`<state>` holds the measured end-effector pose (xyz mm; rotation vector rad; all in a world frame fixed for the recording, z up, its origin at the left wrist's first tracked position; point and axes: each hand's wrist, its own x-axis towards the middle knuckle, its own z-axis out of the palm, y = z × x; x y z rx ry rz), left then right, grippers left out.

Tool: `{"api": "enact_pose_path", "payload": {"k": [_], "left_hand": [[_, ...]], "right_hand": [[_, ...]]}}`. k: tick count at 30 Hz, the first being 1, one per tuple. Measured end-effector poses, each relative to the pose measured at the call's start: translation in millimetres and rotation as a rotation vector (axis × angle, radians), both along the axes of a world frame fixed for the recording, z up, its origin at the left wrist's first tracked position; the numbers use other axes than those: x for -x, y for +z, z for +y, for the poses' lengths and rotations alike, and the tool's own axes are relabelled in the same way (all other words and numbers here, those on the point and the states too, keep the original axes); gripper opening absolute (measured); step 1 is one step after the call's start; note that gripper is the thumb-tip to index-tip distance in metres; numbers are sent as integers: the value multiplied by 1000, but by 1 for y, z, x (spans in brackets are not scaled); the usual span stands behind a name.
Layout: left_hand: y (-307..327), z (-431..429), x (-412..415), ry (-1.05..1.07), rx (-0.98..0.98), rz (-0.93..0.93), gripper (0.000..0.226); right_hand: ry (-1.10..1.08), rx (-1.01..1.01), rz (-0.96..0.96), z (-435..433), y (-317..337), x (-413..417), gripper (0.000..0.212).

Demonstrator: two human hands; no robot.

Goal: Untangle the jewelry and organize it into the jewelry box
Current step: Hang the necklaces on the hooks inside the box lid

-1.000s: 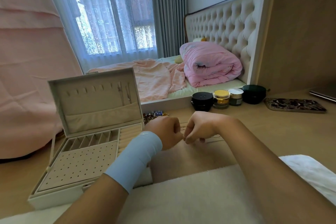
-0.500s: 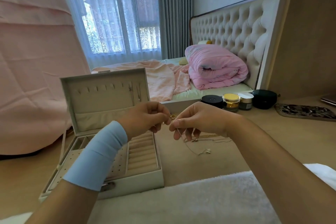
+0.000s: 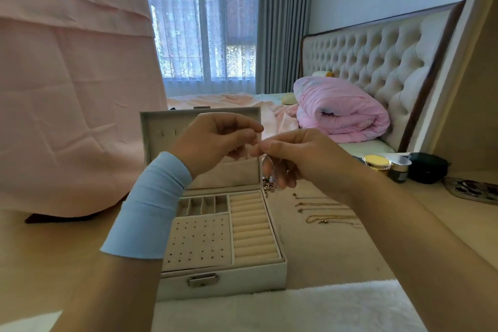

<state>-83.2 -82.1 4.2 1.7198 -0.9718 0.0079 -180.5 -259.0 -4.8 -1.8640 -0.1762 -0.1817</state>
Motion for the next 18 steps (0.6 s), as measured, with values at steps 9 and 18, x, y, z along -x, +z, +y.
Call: {"api": "enact_pose_path", "payload": {"k": [9,18], "left_hand": [[9,41,-18,137,139,14,13],[0,66,-38,187,-107,-8,14]], "right_hand": [[23,-17,-25,41,29,-35,24],[-148,128,15,59,-5,-55,19]]}}
